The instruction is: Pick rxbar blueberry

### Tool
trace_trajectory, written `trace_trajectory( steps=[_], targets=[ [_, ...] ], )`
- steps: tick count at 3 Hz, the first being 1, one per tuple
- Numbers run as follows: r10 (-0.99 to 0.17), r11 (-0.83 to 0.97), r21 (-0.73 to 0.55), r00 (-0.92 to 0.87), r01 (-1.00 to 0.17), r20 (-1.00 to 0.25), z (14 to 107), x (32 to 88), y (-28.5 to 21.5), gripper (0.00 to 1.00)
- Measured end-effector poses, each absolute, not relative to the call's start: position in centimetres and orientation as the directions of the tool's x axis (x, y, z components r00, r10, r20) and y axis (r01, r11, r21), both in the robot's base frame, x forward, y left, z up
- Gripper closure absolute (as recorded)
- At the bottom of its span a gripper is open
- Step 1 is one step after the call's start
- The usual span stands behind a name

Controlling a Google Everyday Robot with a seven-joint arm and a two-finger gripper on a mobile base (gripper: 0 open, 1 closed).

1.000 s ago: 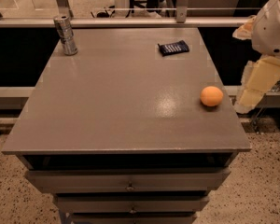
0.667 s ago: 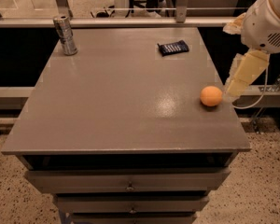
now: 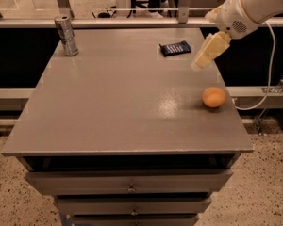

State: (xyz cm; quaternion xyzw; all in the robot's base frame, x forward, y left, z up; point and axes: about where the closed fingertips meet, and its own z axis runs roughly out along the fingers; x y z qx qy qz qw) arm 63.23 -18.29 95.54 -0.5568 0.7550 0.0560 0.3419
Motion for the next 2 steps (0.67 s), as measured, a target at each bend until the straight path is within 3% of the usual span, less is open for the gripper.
trace_trajectory(
  steps=[2],
  targets=[
    [-0.689, 0.511, -0.202, -0.258, -0.835, -0.677, 91.2, 72.0, -17.4, 0.00]
  ],
)
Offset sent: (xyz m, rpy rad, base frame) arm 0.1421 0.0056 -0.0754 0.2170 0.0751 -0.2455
